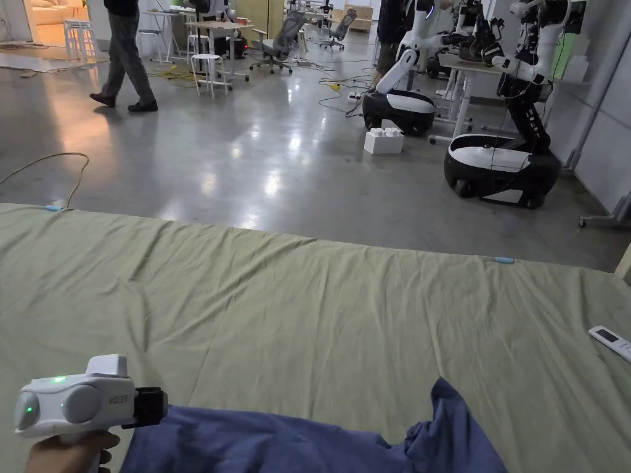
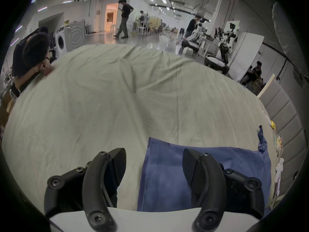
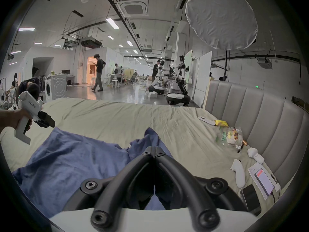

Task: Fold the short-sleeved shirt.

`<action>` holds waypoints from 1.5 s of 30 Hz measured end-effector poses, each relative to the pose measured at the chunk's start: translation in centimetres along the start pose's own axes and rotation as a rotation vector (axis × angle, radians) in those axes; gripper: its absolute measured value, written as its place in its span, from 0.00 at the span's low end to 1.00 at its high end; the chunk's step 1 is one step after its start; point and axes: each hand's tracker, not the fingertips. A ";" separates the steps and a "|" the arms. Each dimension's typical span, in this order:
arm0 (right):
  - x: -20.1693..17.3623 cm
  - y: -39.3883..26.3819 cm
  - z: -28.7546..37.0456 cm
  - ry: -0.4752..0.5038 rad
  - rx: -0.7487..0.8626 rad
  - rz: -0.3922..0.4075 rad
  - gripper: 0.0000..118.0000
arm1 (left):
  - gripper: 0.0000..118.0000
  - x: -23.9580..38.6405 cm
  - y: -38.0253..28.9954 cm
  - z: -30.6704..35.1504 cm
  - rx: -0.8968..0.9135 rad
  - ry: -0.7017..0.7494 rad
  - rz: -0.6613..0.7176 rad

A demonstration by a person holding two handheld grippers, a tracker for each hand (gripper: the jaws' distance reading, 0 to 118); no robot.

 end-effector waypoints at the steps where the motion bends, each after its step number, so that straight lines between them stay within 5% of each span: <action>1: 0.2 -0.3 -0.2 -0.003 -0.010 0.000 0.01 | 0.60 0.1 0.2 -0.8 -0.010 0.010 -0.003; 9: 1.7 -2.8 -1.2 -0.029 -0.118 -0.028 0.01 | 0.58 2.0 -1.2 -4.3 -0.121 0.099 -0.161; 11: 1.9 -2.9 -1.4 -0.036 -0.105 -0.015 0.01 | 0.47 2.8 -1.7 -3.8 -0.073 0.128 -0.210; 15: 2.1 -3.1 -2.4 -0.032 -0.123 -0.028 0.01 | 0.08 5.0 -2.1 -3.7 -0.076 0.144 -0.317; 20: 3.7 -2.1 -5.6 -0.041 -0.140 -0.062 0.01 | 0.04 5.1 -2.2 -3.0 -0.073 0.141 -0.332; 25: 7.1 -0.7 -12.8 0.016 -0.303 -0.191 0.01 | 0.04 3.5 -1.3 -0.3 -0.014 0.071 -0.247; 28: 8.4 -0.6 -18.4 0.034 -0.439 -0.118 0.03 | 0.04 2.9 -1.2 1.7 0.029 0.045 -0.231; 29: 8.8 -0.6 -20.0 0.055 -0.488 -0.130 0.09 | 0.04 2.9 -1.2 2.3 0.042 0.047 -0.238; 32: 8.7 -1.1 -22.9 0.090 -0.581 -0.113 0.50 | 0.04 2.9 -1.4 3.8 0.084 0.051 -0.274; 37: 6.7 -2.7 -24.9 0.157 -0.723 -0.052 0.59 | 0.04 2.2 -2.0 4.9 0.098 0.046 -0.260; 42: 5.4 -3.8 -24.3 0.095 -0.698 -0.043 0.49 | 0.04 1.8 -2.9 4.8 0.087 0.053 -0.255; 45: 5.6 -3.6 -24.2 0.104 -0.674 -0.055 0.04 | 0.04 1.3 -3.2 5.0 0.085 0.052 -0.236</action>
